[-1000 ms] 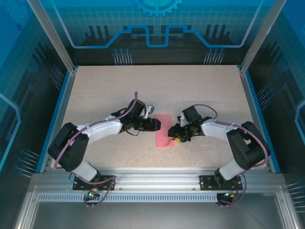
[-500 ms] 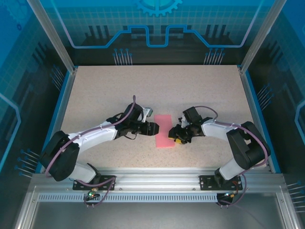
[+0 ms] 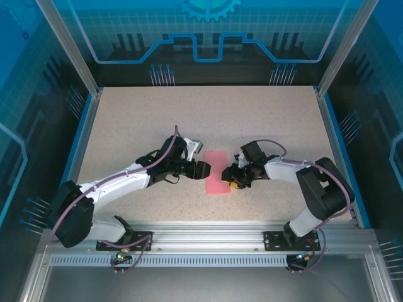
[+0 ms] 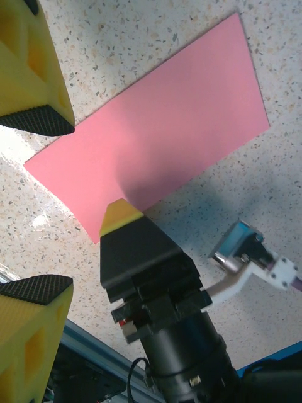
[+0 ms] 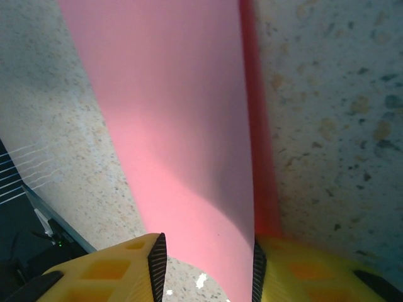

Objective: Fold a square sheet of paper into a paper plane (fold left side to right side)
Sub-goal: Fold the triangle a second time at the center of the table.

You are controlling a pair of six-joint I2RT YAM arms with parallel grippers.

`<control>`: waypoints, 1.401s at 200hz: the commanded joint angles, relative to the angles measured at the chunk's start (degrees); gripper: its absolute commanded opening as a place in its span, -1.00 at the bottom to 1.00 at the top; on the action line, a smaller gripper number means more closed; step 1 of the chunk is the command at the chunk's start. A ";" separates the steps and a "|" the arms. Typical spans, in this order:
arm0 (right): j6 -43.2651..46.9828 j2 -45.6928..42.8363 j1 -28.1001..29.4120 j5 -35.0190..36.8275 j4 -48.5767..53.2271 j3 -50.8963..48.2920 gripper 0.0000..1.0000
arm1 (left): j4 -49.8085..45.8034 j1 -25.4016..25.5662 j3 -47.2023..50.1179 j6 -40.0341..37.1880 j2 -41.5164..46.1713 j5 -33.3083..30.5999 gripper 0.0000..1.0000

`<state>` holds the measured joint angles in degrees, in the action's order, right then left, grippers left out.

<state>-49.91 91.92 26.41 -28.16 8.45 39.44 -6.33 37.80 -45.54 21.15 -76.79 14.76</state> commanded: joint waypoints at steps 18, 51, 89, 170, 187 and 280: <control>0.80 1.32 -1.10 -1.56 -1.65 1.64 -0.21 | -2.08 1.58 0.03 -4.00 1.90 -1.48 0.27; 2.25 1.04 -1.78 -0.87 0.31 4.45 -0.25 | -3.79 4.23 -1.30 -6.67 1.29 -3.25 0.27; 2.24 0.98 -2.34 -2.04 2.55 7.43 -0.28 | -5.50 10.10 -3.55 -8.31 -1.15 -8.12 0.28; 1.03 0.80 -2.29 -2.95 3.74 9.18 -0.29 | -11.80 21.92 -13.91 -9.01 -14.92 -22.52 0.39; 0.61 0.70 -2.33 -3.02 3.55 9.25 -0.29 | -13.34 23.13 -15.81 -8.58 -17.76 -25.96 0.40; -0.49 1.01 -2.11 -2.98 3.02 8.98 -0.30 | -16.70 24.92 -23.02 -8.04 -27.94 -35.02 0.38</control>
<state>-49.76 92.55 24.53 -29.52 10.63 47.35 -20.75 62.43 -65.76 13.45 -102.48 -16.36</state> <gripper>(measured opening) 0.351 0.706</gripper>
